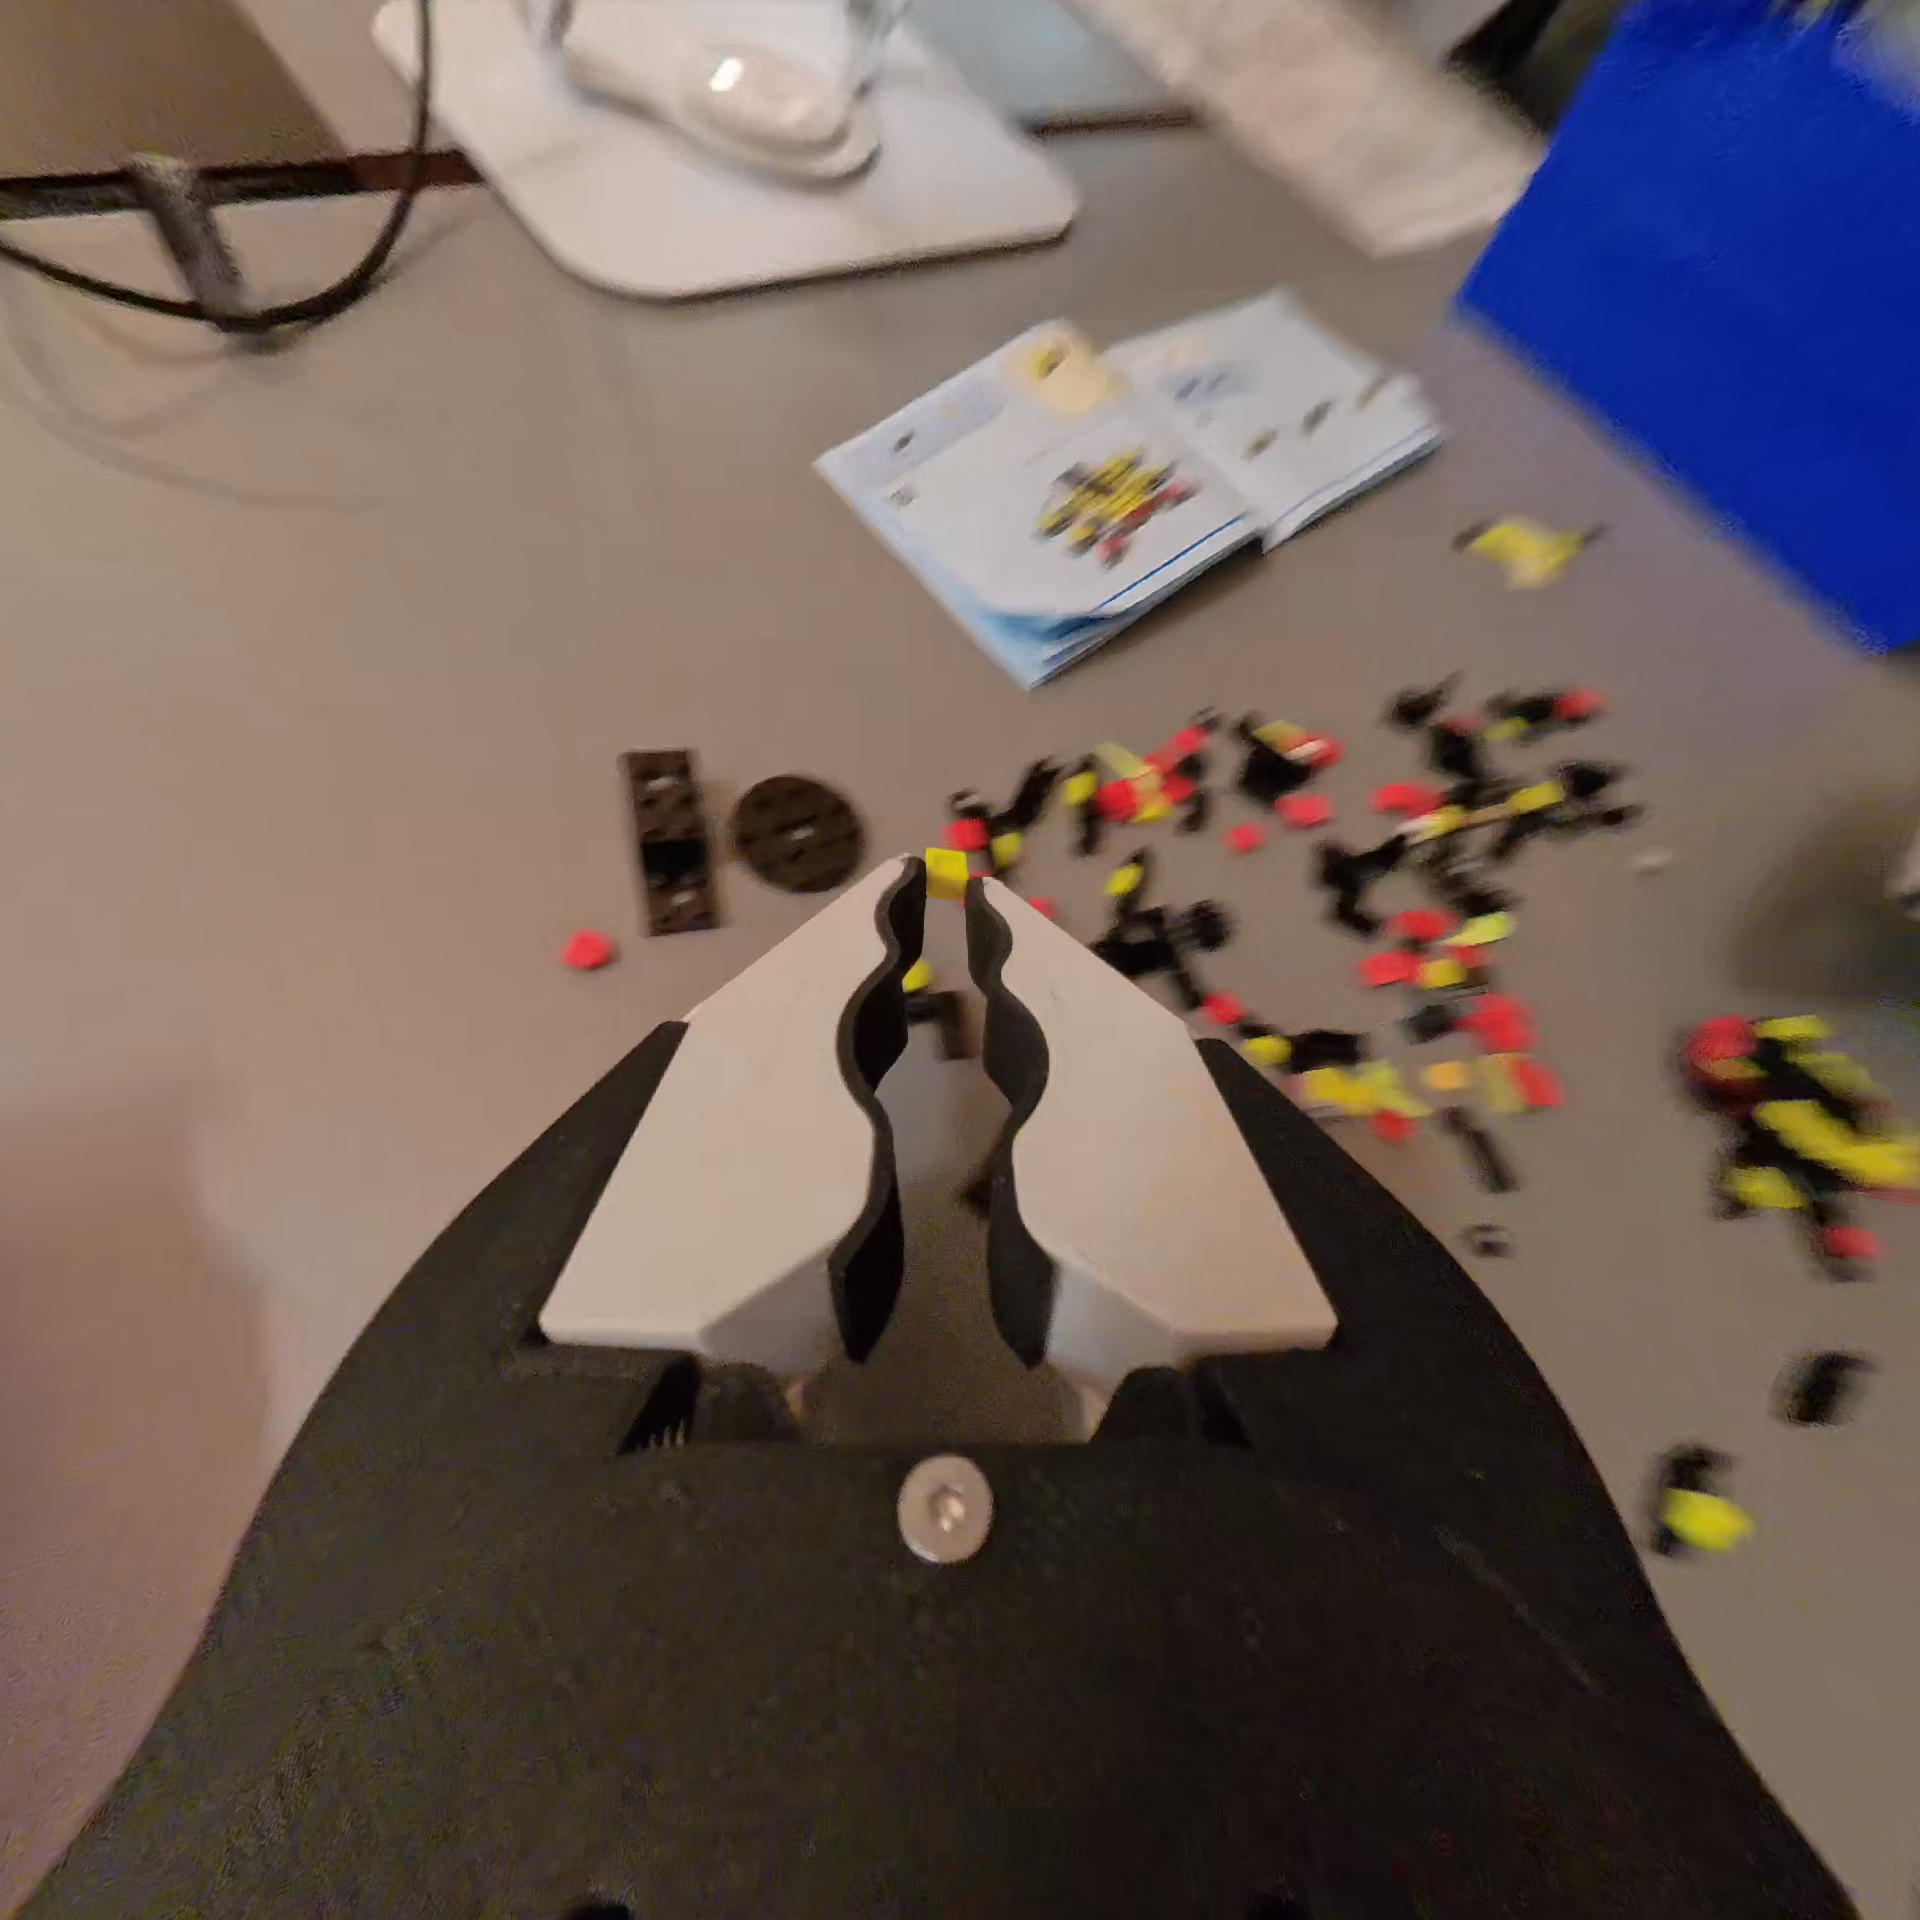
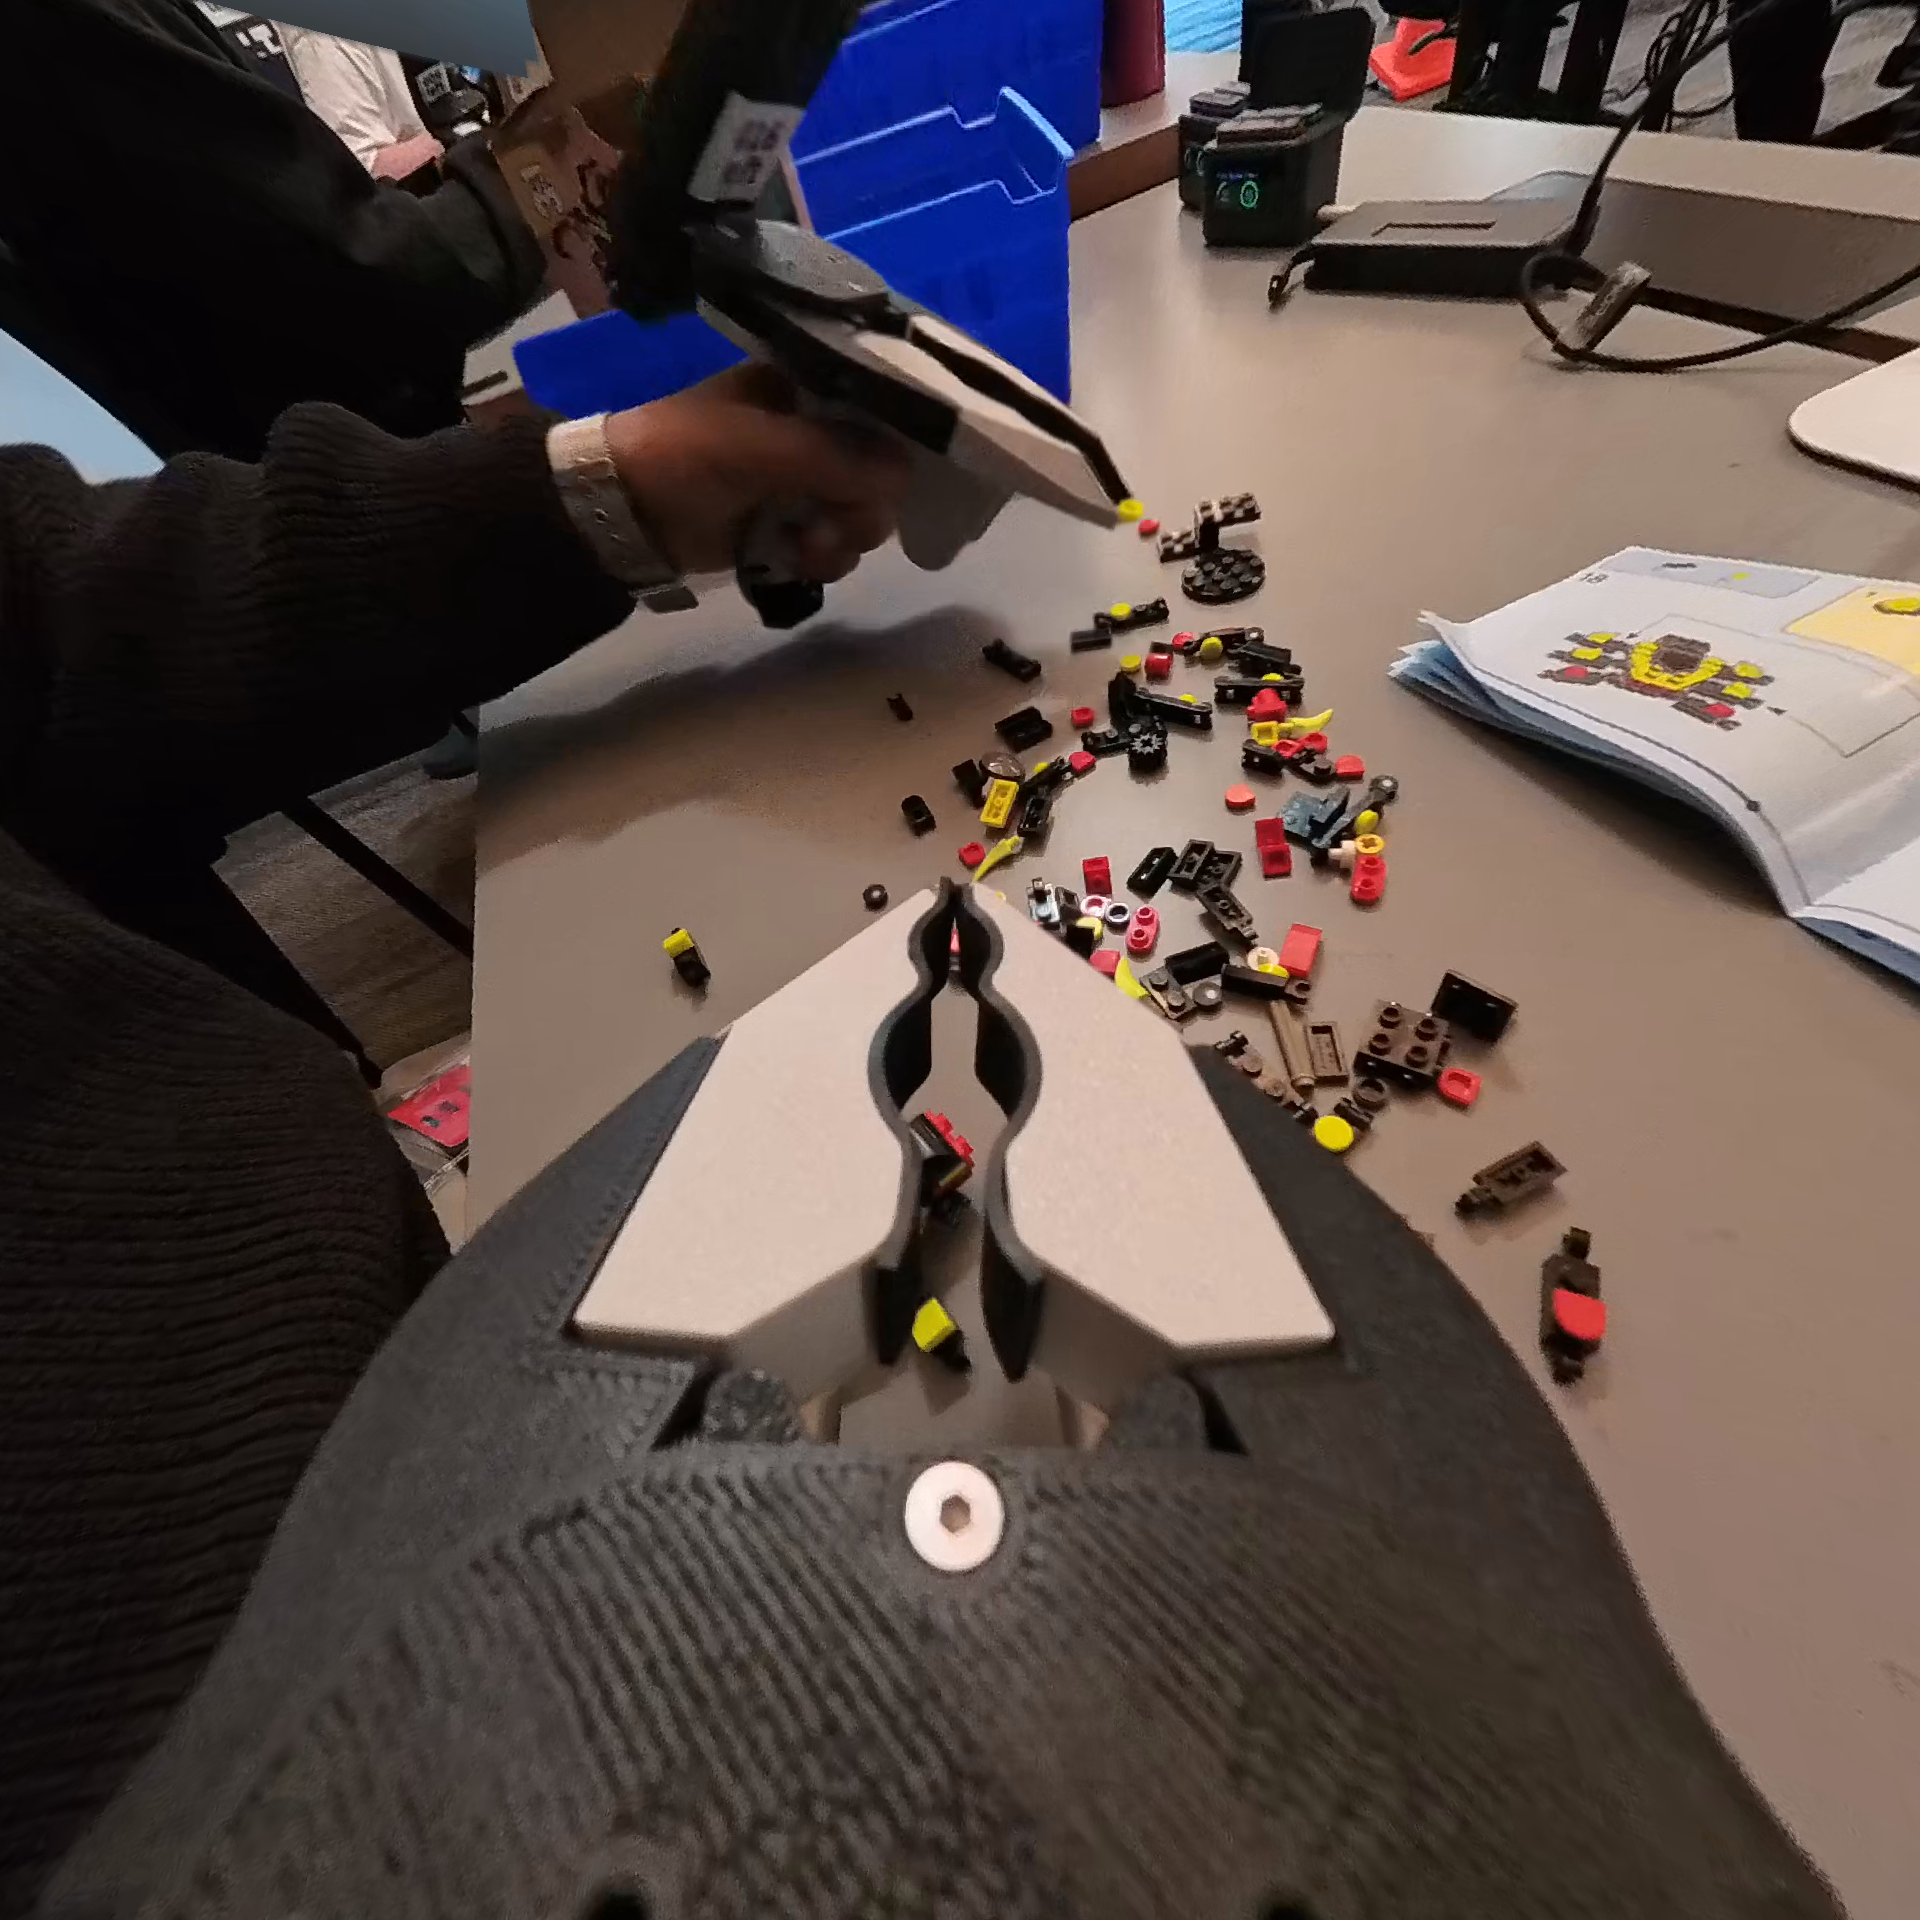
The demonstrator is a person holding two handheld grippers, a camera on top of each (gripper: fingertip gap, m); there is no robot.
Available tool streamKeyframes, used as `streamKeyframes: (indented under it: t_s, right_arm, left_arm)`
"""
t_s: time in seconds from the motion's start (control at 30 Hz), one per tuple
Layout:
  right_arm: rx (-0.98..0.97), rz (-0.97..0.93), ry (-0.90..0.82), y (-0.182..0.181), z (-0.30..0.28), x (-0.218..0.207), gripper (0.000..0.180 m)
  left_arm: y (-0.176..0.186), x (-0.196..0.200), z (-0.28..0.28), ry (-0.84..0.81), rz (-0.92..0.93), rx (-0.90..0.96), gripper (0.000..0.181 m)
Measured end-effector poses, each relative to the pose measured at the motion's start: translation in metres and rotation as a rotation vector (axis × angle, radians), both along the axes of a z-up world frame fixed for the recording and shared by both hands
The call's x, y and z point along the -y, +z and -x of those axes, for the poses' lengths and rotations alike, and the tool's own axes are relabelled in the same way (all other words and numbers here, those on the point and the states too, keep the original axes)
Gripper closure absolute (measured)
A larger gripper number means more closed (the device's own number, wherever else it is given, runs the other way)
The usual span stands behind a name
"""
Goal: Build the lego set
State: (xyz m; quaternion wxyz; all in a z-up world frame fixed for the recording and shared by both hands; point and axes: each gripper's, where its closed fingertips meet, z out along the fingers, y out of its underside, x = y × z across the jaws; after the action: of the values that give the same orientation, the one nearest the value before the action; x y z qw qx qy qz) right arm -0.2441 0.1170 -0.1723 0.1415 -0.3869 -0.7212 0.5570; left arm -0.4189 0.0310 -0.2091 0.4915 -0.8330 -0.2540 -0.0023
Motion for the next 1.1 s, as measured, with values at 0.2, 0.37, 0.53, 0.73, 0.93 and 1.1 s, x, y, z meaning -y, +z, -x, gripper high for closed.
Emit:
streamKeyframes:
  t_s: [0.2,0.37,0.53,0.73,0.93,1.1]
  right_arm:
    - [-0.003,0.142,0.019,0.022,-0.003,0.013,0.178]
    - [0.082,0.472,0.043,0.053,-0.004,0.021,0.168]
    - [0.088,0.563,0.122,0.066,-0.005,0.032,0.165]
    - [0.120,0.656,0.240,0.077,-0.013,0.053,0.164]
    - [0.116,0.641,0.262,0.077,-0.015,0.060,0.165]
    - [0.109,0.651,0.300,0.079,-0.021,0.062,0.166]
  left_arm:
    - [0.086,-0.028,-0.084,-0.198,-0.417,0.075,0.175]
    - [0.106,-0.039,-0.154,-0.311,-0.537,0.094,0.175]
    - [0.116,-0.034,-0.187,-0.312,-0.613,0.143,0.175]
    - [0.115,-0.029,-0.194,-0.300,-0.626,0.168,0.175]
    - [0.113,-0.026,-0.195,-0.305,-0.636,0.202,0.175]
    - [0.115,-0.030,-0.200,-0.326,-0.648,0.215,0.175]
